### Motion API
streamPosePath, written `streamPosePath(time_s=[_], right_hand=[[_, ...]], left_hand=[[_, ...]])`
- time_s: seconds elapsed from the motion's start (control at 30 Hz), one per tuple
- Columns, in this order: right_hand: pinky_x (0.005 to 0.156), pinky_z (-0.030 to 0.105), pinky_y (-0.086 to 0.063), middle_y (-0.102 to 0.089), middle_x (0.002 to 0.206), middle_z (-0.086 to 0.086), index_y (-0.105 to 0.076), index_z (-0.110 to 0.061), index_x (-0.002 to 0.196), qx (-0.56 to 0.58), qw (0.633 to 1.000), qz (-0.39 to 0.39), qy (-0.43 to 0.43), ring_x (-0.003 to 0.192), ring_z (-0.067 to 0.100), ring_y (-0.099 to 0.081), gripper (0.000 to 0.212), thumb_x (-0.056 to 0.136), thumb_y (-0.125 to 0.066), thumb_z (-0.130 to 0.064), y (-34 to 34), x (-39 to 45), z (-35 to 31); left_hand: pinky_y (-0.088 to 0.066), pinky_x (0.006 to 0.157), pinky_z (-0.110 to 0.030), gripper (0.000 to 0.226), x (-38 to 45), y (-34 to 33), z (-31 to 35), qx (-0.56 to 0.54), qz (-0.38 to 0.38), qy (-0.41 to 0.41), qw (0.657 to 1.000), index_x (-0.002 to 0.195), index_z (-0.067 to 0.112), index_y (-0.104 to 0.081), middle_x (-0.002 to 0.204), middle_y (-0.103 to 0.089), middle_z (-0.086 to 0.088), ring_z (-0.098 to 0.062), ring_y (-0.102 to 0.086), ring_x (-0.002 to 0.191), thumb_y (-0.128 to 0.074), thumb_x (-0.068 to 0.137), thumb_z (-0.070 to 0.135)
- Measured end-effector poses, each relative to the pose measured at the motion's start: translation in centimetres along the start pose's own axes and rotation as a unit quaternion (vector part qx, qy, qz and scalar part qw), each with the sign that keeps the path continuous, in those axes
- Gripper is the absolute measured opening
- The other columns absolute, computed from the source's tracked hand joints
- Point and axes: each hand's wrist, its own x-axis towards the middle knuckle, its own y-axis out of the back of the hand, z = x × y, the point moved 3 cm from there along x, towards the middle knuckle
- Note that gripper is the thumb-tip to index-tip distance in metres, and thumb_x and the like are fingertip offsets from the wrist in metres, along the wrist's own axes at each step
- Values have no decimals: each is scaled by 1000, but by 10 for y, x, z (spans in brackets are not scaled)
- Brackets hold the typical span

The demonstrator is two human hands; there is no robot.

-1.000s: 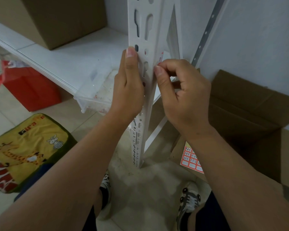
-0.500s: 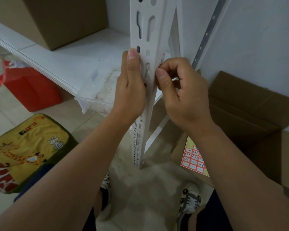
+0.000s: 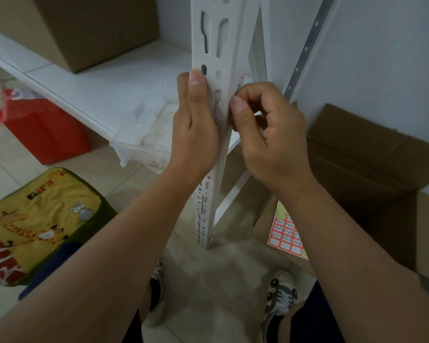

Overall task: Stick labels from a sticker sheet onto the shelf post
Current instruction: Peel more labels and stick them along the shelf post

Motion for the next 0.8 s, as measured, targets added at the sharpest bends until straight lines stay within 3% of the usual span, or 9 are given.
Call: streamPosePath(time_s=[0.17, 0.37, 0.5, 0.7, 0.8], right_hand=[[61, 33, -50, -58, 77, 0, -60, -1, 89, 0, 1000, 16, 12, 67, 15, -57, 12, 96, -53, -7, -2, -1, -3], [58, 35, -49, -60, 74, 3, -60, -1, 88, -5, 1000, 25, 2, 65, 15, -57, 13, 96, -53, -8, -2, -1, -3], [58, 39, -50, -61, 73, 5, -60, -2, 89, 17, 999, 28, -14, 64, 18, -59, 12, 96, -53, -8, -3, -2, -2], [57, 42, -51, -62, 70, 8, -60, -3, 87, 45, 998, 35, -38, 62, 21, -60, 13, 96, -53, -9, -3, -2, -2], [57, 43, -51, -61, 70, 8, -59, -6, 87, 60, 996, 36, -48, 62, 22, -60, 12, 96, -52, -9, -3, -1, -2]], left_hand=[[-52, 82, -18, 49, -1, 0, 2, 15, 1, -10, 1000, 120, 6, -45, 96, -61, 2, 3, -61, 87, -17, 100, 41], [-53, 87, -35, 48, -1, 0, 3, 11, 0, -11, 1000, 114, 5, -45, 93, -62, -5, -14, -63, 88, -18, 100, 42], [-53, 90, -37, 51, -1, 0, 1, 17, 4, -8, 1000, 118, 5, -45, 98, -63, -11, -15, -63, 92, -18, 99, 44], [-54, 91, -49, 57, -1, 0, 1, 16, 8, 4, 1000, 122, 1, -44, 107, -62, -24, -33, -63, 101, -18, 99, 46], [-54, 91, -44, 59, -1, 0, 0, 13, 8, 6, 1000, 124, 0, -44, 107, -62, -25, -32, -64, 100, -19, 98, 46]])
